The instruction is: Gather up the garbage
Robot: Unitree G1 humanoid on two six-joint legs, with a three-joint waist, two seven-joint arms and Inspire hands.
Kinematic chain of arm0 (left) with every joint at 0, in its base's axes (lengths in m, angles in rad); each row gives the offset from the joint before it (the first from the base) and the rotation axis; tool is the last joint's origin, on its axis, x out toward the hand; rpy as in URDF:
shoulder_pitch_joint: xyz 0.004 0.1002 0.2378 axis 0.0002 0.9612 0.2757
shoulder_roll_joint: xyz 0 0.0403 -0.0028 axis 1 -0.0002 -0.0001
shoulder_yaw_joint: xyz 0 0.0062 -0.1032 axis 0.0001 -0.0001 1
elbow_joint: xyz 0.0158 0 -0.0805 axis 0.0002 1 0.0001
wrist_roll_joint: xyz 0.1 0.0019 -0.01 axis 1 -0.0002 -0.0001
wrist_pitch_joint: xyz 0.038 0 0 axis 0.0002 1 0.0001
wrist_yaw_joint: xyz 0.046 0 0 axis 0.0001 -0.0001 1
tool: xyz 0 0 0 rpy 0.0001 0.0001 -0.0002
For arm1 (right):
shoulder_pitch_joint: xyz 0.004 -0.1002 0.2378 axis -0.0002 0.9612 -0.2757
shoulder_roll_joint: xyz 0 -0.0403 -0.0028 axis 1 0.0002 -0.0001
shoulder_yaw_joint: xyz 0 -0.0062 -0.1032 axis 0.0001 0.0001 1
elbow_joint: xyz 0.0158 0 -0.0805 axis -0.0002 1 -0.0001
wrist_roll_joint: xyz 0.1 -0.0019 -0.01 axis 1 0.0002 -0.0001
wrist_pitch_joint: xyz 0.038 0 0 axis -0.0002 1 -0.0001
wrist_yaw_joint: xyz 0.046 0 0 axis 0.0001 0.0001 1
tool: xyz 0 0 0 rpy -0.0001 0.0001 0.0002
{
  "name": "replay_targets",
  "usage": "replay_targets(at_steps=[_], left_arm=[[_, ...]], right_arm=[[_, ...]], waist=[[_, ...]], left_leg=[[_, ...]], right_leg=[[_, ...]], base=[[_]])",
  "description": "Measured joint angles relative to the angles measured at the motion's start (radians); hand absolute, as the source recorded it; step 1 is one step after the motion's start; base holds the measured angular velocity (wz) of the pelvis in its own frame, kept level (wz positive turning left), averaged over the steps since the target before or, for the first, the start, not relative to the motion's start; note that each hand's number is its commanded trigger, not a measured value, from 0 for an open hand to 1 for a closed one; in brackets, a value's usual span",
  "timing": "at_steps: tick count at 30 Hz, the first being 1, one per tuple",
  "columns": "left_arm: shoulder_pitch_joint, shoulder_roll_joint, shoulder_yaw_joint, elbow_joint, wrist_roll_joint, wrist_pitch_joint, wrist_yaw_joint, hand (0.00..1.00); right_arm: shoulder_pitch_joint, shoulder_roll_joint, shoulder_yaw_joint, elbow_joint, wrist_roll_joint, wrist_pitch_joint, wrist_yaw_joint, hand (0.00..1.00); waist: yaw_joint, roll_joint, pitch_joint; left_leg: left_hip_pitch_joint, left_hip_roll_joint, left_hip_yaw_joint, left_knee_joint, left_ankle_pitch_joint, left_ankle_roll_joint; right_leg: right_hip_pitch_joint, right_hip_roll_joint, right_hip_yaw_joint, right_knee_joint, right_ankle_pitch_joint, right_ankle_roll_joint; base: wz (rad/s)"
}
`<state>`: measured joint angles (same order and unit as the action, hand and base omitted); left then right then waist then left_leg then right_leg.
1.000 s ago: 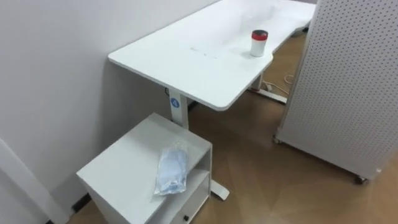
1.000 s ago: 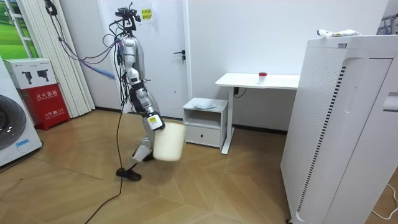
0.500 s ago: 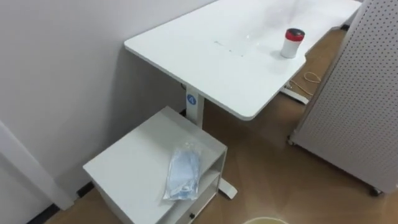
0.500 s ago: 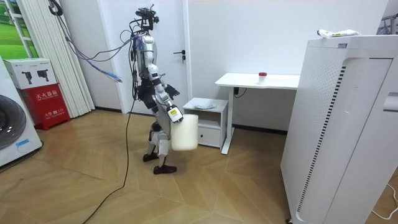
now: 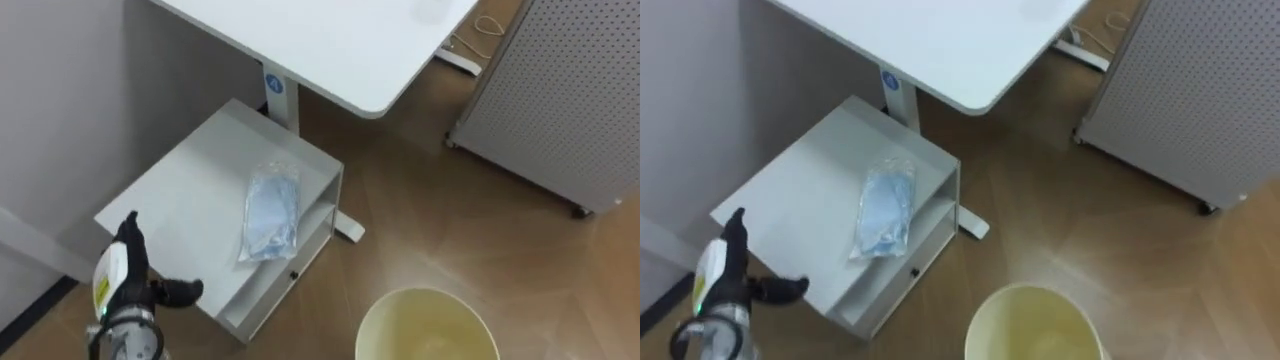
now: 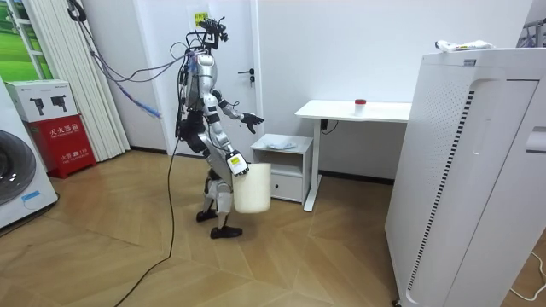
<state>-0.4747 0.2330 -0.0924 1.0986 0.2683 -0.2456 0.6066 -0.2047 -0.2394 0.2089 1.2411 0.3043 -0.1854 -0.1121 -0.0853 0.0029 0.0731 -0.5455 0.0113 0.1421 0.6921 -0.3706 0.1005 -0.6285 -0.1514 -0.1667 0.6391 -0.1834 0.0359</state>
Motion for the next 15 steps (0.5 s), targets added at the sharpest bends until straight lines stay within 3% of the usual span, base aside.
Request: replay_targets(at_steps=[6,12,15], left_arm=[[-0.036,-0.008,-0.040,-0.001,-0.002,-0.005,0.078,0.00],[-0.088,-0.007,-0.078,0.000,0.000,-0.005,0.140,0.00],[-0.112,-0.004,-0.088,0.001,0.000,-0.005,0.172,0.00]], right_arm=[[-0.019,0.001,0.021,-0.001,0.007,-0.006,-0.021,1.00],[-0.041,0.000,0.058,-0.003,0.043,-0.008,-0.039,1.00],[-0.040,0.000,0.066,-0.033,0.064,0.006,-0.042,1.00]], waist=[[-0.029,0.008,0.0071],[-0.058,0.013,0.0101],[-0.075,0.014,0.0105]], left_leg=[[-0.089,0.037,0.007,0.082,-0.021,-0.007],[-0.147,0.067,0.021,0.133,-0.031,-0.022],[-0.170,0.069,0.022,0.142,-0.029,-0.029]], right_leg=[[-0.080,0.032,0.018,0.044,0.010,-0.022],[-0.147,0.040,0.012,0.087,0.012,-0.048],[-0.171,0.039,0.006,0.099,0.007,-0.060]], base=[[-0.10],[-0.13],[-0.02]])
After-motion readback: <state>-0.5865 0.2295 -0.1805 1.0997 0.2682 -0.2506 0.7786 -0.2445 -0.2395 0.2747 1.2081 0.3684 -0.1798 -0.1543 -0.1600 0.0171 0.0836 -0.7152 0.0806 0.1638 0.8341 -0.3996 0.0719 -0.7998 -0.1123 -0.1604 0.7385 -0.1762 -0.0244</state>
